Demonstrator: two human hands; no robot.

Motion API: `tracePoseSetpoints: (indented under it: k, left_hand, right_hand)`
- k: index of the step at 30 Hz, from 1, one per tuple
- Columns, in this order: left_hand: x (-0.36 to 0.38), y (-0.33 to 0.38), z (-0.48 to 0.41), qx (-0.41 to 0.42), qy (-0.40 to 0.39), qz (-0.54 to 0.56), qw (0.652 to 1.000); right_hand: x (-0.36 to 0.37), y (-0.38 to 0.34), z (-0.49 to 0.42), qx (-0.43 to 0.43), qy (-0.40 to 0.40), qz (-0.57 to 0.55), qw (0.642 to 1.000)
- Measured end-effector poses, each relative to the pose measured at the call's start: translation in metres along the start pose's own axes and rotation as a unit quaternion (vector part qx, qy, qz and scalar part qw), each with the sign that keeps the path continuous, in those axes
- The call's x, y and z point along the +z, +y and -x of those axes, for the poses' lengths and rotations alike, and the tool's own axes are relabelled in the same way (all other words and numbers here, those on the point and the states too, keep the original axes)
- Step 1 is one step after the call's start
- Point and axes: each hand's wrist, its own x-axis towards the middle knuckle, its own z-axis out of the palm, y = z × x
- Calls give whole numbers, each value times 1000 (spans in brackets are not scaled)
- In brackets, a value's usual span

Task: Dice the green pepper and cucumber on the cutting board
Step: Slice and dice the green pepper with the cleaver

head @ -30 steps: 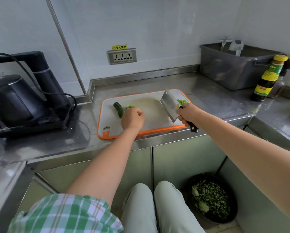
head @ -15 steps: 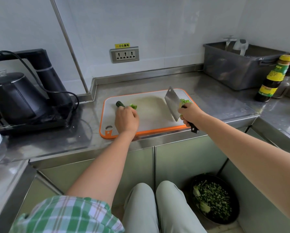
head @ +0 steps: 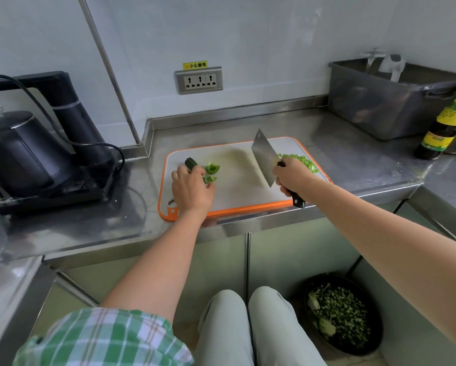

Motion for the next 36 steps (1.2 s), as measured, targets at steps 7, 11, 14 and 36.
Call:
tracePoseSetpoints:
  k: [7, 11, 14, 36]
  left_hand:
    - [11, 5, -16, 41, 40, -43, 997]
    - [17, 11, -32, 89, 38, -84, 992]
    - [23, 14, -40, 81, 12, -105, 991]
    - [30, 38, 14, 104, -43, 207, 972]
  right_hand:
    - [17, -17, -1, -44, -43, 125, 990]
    - [18, -25, 0, -24, -64, 206, 976]
    - [18, -30, -2, -21, -80, 248, 965]
    - [36, -28, 5, -72, -4, 332, 940]
